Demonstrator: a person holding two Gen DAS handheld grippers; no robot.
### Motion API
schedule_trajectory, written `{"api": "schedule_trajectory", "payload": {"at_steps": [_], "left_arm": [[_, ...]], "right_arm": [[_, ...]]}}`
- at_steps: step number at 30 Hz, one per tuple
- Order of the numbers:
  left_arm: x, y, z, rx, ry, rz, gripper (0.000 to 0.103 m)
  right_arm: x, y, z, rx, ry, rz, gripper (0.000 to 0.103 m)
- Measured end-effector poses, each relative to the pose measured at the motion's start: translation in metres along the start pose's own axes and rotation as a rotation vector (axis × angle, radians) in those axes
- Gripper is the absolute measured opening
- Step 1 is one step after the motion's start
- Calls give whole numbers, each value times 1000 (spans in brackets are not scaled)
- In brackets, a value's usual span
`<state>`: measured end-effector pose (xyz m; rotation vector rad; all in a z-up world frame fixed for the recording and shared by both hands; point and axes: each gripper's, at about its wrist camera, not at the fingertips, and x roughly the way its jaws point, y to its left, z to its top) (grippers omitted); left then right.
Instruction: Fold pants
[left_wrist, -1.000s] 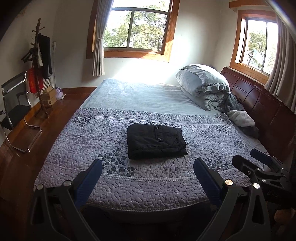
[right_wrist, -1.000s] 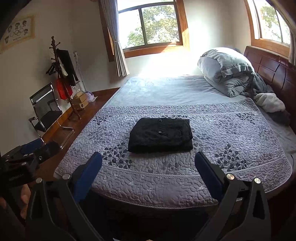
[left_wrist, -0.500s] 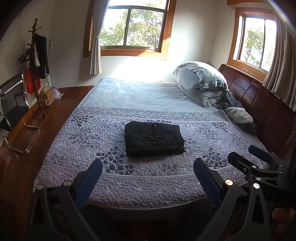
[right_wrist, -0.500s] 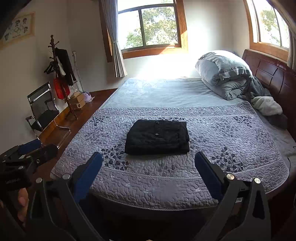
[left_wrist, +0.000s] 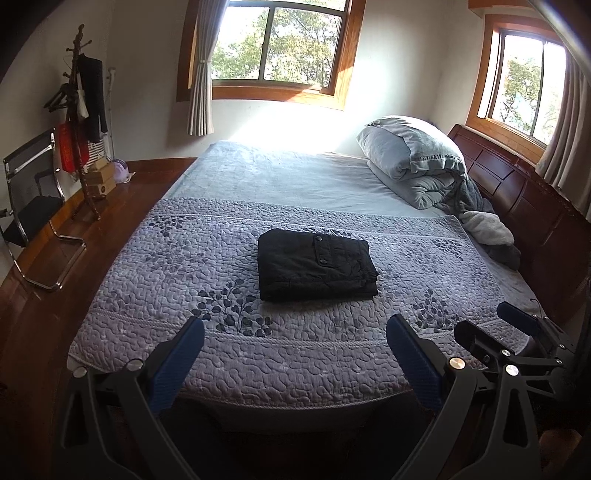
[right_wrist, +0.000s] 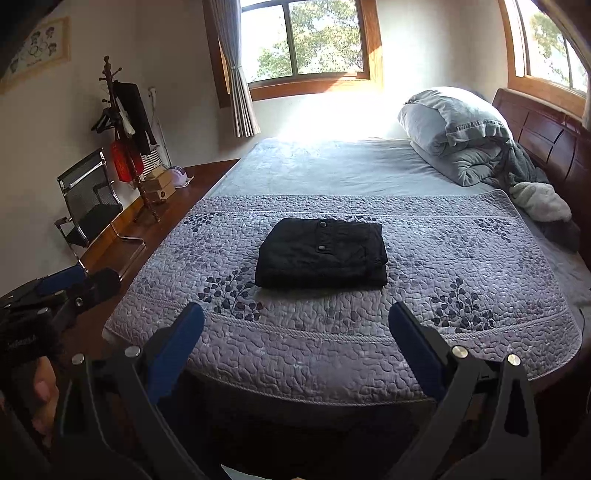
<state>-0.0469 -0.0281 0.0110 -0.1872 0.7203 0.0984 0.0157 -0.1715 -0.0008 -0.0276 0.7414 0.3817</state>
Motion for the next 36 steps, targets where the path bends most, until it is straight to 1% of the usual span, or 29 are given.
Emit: {"api": "schedule_trajectory", "payload": {"at_steps": [6,16,23,25,27,30,31,33,36], "left_arm": [[1,-5,0,13,-8,16,99],[5,-8,0,21,-7,8,99],[7,-7,0,13,-11,17,99],[8,-7,-1,18,-16,23,98],[7,-7,-2,24,-27,15,97],[7,-7,-4,28,-21,10,96],[7,-7,-4,28,-21,10,96],[6,-6,-3,24,-32,15,99],[4,-2,-2,6,-27,8,99]], "right_arm": [[4,0,2,0,5,4,100],[6,-3,4,4,3,2,100],[6,-4,4,3,1,1,100],[6,-5,5,4,-1,-1,100],[6,-6,5,5,-3,-3,100],[5,-6,6,8,-5,-5,100],[5,-6,6,8,-6,-6,100],[5,-6,6,8,-6,-6,100],[5,-6,6,9,-6,-10,100]]}}
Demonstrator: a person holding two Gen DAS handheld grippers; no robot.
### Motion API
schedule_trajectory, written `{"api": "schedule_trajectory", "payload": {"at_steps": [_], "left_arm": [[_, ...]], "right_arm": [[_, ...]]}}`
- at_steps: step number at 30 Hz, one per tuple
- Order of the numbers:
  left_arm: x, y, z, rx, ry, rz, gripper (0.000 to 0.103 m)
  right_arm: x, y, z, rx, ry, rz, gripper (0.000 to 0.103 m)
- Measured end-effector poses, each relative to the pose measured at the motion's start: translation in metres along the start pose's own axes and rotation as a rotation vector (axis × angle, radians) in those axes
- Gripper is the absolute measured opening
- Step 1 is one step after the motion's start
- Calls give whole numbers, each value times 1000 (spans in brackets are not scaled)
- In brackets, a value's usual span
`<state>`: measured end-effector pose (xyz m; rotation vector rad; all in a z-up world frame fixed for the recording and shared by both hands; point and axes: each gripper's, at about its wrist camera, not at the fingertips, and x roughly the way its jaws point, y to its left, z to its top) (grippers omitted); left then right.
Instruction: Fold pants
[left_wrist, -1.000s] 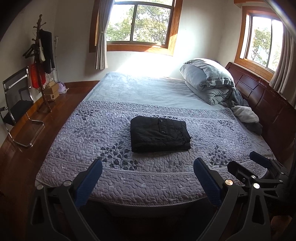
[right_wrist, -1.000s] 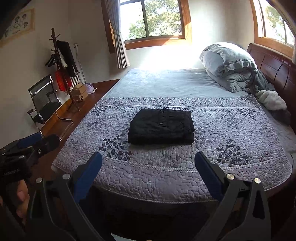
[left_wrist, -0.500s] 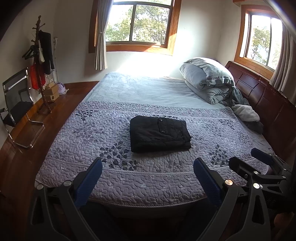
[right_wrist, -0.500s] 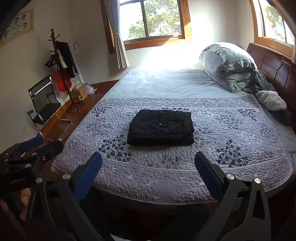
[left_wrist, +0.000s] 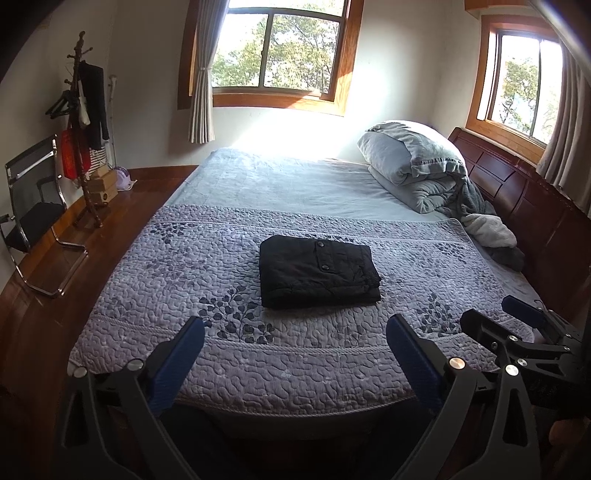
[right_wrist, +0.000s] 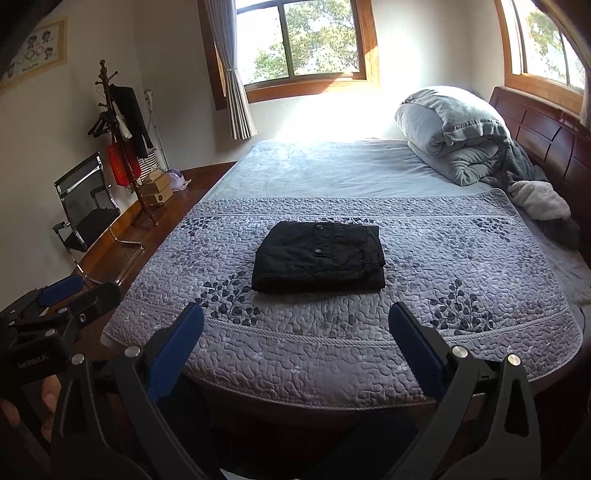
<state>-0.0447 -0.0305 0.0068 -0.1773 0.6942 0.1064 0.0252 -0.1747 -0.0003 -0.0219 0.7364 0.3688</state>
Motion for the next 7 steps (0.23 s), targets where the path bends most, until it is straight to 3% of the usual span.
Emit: {"api": "schedule_trajectory", "payload": {"at_steps": [7], "left_arm": [[-2,-2,1,18,7,29,99]], "right_arm": [[-2,-2,0,6,-4,-4,100]]}}
